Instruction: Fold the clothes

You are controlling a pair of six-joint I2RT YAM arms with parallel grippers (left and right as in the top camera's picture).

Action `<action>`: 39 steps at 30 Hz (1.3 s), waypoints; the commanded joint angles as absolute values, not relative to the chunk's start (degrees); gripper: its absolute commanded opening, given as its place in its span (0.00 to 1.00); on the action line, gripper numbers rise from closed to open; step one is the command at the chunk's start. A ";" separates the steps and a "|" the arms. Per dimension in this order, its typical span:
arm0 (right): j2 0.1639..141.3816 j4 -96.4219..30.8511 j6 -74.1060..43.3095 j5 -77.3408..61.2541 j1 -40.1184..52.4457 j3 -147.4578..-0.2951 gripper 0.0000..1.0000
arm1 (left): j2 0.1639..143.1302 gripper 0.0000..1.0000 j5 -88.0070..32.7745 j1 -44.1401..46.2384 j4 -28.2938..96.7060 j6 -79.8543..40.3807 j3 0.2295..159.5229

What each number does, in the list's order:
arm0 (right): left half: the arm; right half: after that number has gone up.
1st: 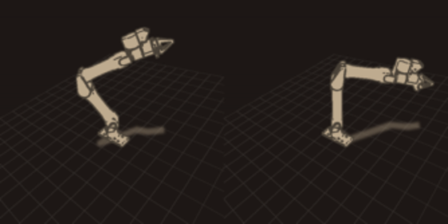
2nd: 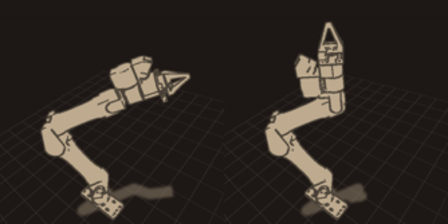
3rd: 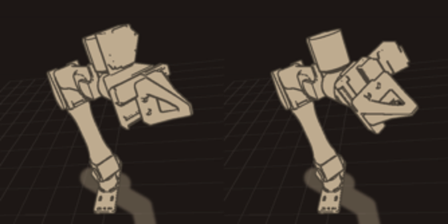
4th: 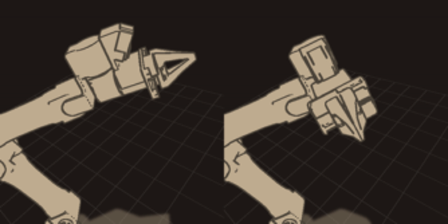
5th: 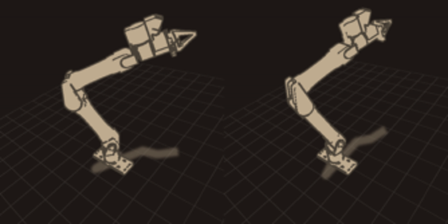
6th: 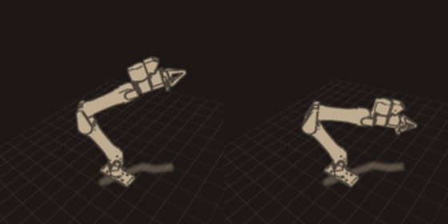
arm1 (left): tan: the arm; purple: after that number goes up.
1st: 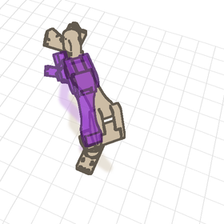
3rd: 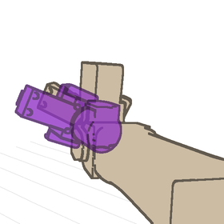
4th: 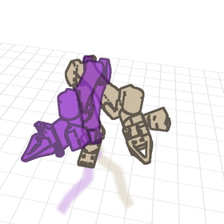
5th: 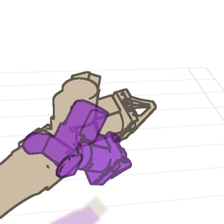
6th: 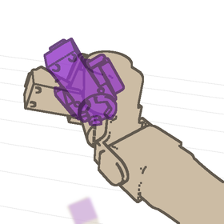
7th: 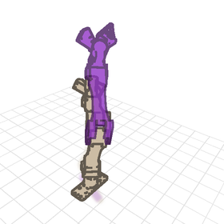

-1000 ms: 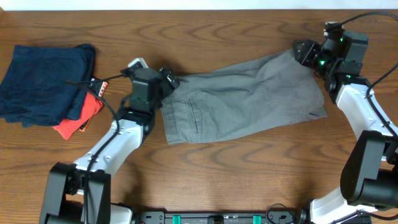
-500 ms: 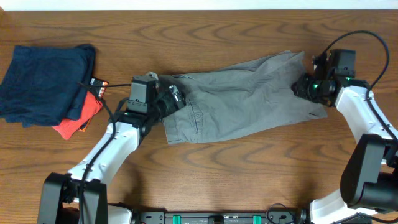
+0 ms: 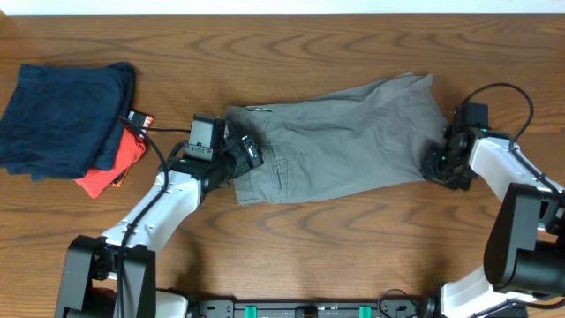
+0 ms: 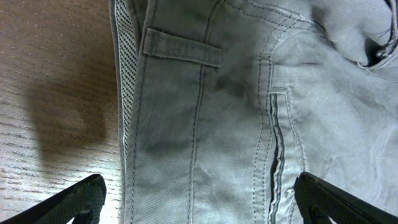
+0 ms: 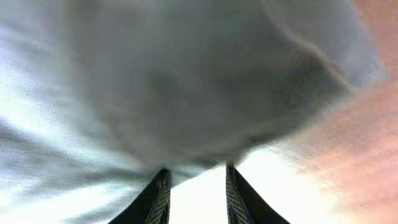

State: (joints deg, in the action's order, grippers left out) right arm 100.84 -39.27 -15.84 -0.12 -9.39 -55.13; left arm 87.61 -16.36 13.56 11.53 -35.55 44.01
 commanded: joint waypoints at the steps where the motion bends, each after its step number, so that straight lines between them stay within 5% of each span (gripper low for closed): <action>1: 100.09 -40.95 -17.21 3.66 -10.22 -53.89 0.29 | 89.23 0.98 -16.03 13.58 11.29 -35.00 43.40; 12: 82.70 -42.63 -17.26 -0.47 -10.11 -57.12 0.40 | 97.73 0.95 -22.37 13.58 6.07 -35.86 43.40; 15: 78.72 -41.80 -16.16 -4.84 -9.96 -57.12 0.33 | 99.42 0.50 -26.68 13.58 4.32 -35.77 43.40; 16: 78.08 -41.41 -15.03 -6.76 -9.76 -57.12 0.32 | 99.46 0.22 -26.83 13.58 4.21 -35.57 43.40; 17: 77.65 -40.91 -13.37 -9.82 -9.39 -57.12 0.31 | 99.44 0.06 -26.81 13.58 4.21 -35.55 43.40; 27: 80.84 -37.12 -5.04 -25.61 -0.03 -57.08 0.13 | 87.81 0.06 -29.58 12.56 15.84 -30.17 45.87; 39: 95.77 -28.34 -6.26 -25.58 16.80 -56.99 0.11 | 67.20 0.06 -29.61 12.60 23.07 -30.68 46.17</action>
